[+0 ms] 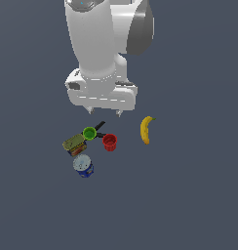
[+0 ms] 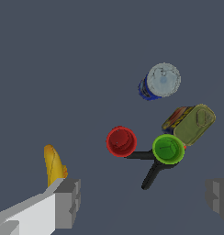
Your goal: Pick up a designated object from a clutter of objects.
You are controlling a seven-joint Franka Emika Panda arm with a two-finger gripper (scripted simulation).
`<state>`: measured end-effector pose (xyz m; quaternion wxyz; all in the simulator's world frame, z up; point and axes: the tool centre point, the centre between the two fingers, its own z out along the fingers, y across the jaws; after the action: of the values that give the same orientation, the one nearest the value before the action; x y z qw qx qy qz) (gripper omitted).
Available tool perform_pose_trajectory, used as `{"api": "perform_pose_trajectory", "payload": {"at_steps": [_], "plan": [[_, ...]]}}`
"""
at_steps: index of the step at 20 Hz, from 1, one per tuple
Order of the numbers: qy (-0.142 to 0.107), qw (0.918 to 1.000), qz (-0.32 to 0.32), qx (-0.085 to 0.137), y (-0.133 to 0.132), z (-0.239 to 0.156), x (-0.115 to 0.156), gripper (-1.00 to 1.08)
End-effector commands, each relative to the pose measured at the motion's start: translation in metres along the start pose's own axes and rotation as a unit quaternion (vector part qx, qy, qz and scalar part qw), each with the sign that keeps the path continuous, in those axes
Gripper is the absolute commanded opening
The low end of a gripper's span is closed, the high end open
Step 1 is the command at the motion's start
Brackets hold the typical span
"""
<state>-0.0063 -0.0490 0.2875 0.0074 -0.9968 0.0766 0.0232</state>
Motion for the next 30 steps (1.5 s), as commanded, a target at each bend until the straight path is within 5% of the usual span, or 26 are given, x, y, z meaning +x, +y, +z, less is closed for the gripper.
{"api": "perform_pose_trajectory", "payload": {"at_steps": [1, 8, 22, 30], "plan": [[0.001, 0.9997, 0.026, 0.003, 0.01, 0.013, 0.006, 1.0], [0.007, 0.9902, 0.139, 0.011, 0.059, 0.067, 0.024, 1.0], [0.022, 0.9403, 0.34, 0.005, 0.158, 0.166, 0.029, 1.0], [0.023, 0.9342, 0.356, 0.003, 0.168, 0.175, 0.027, 1.0]]}}
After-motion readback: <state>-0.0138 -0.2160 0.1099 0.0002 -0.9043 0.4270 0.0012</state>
